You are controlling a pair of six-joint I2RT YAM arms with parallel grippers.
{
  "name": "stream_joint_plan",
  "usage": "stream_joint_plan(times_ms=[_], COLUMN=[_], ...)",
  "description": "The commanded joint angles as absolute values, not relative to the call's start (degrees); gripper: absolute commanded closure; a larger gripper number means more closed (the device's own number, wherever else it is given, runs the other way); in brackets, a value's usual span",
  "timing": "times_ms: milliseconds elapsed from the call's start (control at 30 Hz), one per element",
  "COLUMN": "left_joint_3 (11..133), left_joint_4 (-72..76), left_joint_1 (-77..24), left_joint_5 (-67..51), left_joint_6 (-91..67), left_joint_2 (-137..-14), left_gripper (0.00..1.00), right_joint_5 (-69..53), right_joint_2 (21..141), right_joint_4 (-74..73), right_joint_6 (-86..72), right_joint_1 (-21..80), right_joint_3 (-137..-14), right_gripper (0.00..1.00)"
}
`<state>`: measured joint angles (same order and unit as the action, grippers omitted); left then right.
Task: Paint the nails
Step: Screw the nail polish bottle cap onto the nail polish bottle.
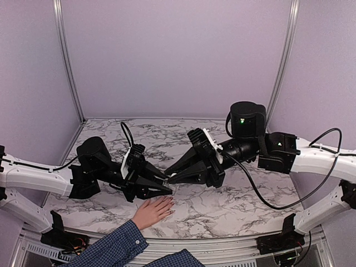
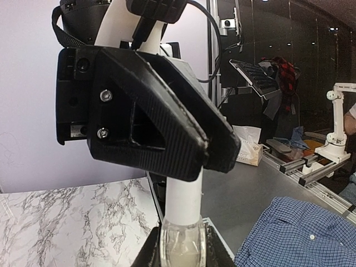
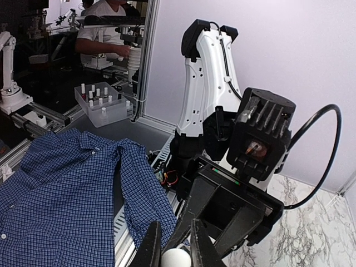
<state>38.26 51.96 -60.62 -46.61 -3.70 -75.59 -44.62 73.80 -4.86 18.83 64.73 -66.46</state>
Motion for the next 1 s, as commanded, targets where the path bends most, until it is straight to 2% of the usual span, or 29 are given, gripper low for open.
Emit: stream_joint_plan(times_ms=[0,267,967], left_joint_3=[39.2,37.5,35.5], left_joint_4=[52.9,52.9,55.2], left_joint_1=[-60.5,-60.5,-60.5], left_joint_5=[-44.8,-37.7,-14.6], left_joint_6=[-3.5,-0.8,2.9], left_joint_2=[-74.6,-72.4,-70.1], left_gripper=[1.0,1.0,1.0], right_joint_5=[-44.2,-37.6,-11.3], right_joint_2=[74.4,74.4,75.8], right_joint_4=[-6.0,-4.3,8.0], right_joint_6=[19.2,18.1,5.3], right_joint_1=[65.3,65.3,65.3], right_joint_3=[-68.3,-66.8,-60.5], right_gripper=[0.93,1.0,1.0])
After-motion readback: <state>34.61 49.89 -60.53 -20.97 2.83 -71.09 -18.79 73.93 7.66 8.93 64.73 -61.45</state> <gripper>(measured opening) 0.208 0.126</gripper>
